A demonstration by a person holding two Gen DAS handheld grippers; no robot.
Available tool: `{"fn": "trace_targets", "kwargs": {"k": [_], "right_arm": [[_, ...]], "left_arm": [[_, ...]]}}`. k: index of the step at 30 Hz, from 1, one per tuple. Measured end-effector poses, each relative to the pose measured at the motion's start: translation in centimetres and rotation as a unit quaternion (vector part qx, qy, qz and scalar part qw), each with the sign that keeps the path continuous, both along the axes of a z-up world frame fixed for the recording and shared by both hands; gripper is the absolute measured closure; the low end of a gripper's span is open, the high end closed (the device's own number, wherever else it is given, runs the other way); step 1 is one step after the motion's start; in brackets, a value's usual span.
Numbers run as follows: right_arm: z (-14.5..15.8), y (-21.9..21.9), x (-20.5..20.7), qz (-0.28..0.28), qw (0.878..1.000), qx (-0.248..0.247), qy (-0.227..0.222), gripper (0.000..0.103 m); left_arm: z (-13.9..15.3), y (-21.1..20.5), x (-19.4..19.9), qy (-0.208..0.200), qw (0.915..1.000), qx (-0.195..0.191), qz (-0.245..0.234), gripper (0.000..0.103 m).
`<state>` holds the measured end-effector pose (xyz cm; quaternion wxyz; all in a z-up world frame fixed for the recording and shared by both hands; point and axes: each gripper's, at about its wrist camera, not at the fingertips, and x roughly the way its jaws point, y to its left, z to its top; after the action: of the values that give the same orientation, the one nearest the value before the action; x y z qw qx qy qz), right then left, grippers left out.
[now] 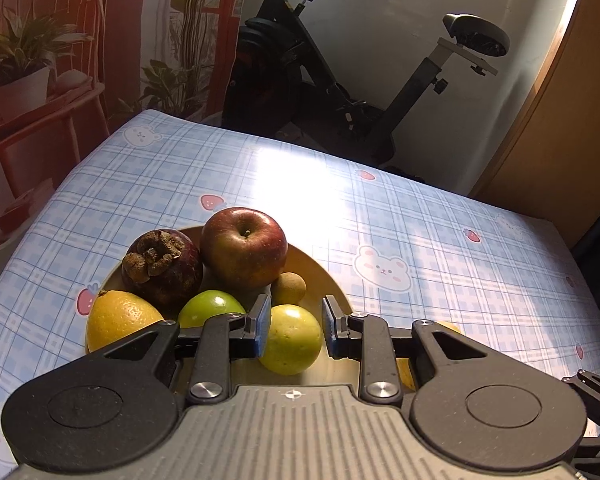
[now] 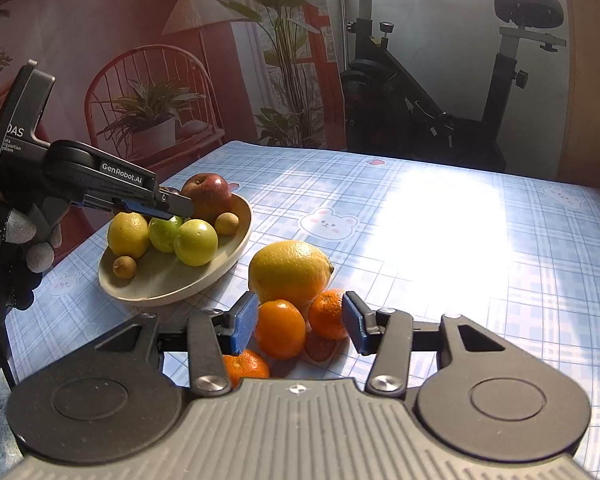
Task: Organize fruits
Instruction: 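Withdraw the right tool to the pile while the left tool approaches the tangerines, then grasp a tangerine in the pile with the left tool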
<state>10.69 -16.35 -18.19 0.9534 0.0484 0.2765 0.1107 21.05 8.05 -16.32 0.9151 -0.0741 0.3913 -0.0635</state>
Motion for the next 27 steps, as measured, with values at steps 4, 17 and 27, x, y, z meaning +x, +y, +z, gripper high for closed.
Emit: {"fn": "trace_targets", "kwargs": {"k": [4,17,27], "right_arm": [[-0.7,-0.4,-1.2,-0.009,1.0,0.011,0.001,0.053],[-2.2,-2.4,-3.1,-0.038,0.999,0.006,0.005,0.053],[-3.1,-5.1,-3.8,-0.072,0.997,0.032,0.012,0.053]], "left_arm": [[0.9,-2.1,-1.8,-0.015,0.9996,0.004,-0.025,0.073],[-2.2,-7.3,-5.8,0.05,0.9919,-0.022,-0.115,0.054],[-4.5,-8.4,-5.5,0.107,0.986,-0.062,-0.112,0.054]]}}
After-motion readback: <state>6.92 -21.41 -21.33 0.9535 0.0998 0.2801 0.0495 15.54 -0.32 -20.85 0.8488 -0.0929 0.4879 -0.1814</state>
